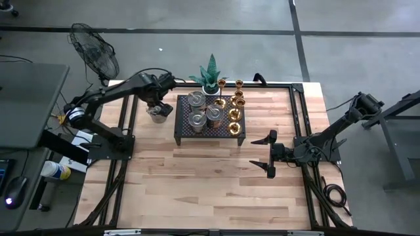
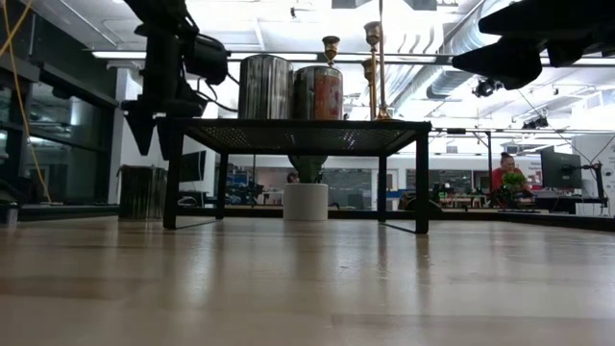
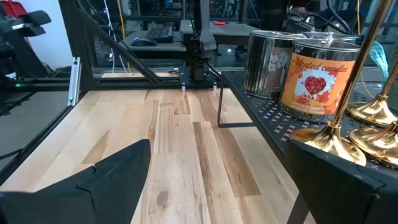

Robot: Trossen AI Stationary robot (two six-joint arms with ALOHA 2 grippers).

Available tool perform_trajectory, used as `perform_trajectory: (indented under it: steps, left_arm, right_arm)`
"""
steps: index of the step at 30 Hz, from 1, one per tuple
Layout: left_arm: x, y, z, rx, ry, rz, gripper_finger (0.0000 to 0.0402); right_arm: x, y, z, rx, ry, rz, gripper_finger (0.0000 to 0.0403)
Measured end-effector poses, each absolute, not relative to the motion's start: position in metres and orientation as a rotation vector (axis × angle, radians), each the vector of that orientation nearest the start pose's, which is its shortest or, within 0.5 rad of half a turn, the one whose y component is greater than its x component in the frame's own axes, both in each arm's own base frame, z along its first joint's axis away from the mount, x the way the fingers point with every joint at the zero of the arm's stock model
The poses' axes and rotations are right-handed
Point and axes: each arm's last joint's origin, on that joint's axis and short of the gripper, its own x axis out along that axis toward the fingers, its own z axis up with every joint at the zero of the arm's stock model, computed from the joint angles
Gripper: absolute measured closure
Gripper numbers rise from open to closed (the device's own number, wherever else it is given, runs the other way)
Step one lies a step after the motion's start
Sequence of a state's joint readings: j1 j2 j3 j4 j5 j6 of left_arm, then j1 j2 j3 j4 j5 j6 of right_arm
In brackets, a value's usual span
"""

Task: Pick & Place candle stick holders
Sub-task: Put the silver scented candle on the shelf

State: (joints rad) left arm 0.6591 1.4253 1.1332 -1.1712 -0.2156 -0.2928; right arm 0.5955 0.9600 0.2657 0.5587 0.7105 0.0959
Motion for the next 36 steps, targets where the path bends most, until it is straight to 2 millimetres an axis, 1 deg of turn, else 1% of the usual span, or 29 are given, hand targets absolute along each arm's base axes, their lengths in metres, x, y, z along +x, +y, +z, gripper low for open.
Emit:
perform_trajectory:
  steps: [7, 15, 21, 26, 36]
  left_arm:
    - [0.183, 0.161, 0.256, -0.594, 1.358, 0.975, 0.0018]
    - [0.183, 0.158, 0.244, -0.636, 1.356, 0.936, 0.0018]
    - [0.183, 0.159, 0.243, -0.62, 1.352, 0.954, 0.0018]
    - [0.184, 0.159, 0.243, -0.636, 1.336, 0.934, 0.0018]
    - [0.187, 0.166, 0.232, -0.655, 1.385, 0.935, 0.0018]
  right_arm:
    - [0.163, 0.088, 0.197, 0.013, 0.102, -0.12, 0.0041]
    - [0.163, 0.088, 0.197, 0.013, 0.102, -0.12, 0.0041]
    - [0.163, 0.088, 0.197, 0.014, 0.102, -0.12, 0.0041]
    - [0.163, 0.088, 0.197, 0.013, 0.102, -0.12, 0.0041]
    - [0.163, 0.088, 0.197, 0.013, 0.102, -0.12, 0.0041]
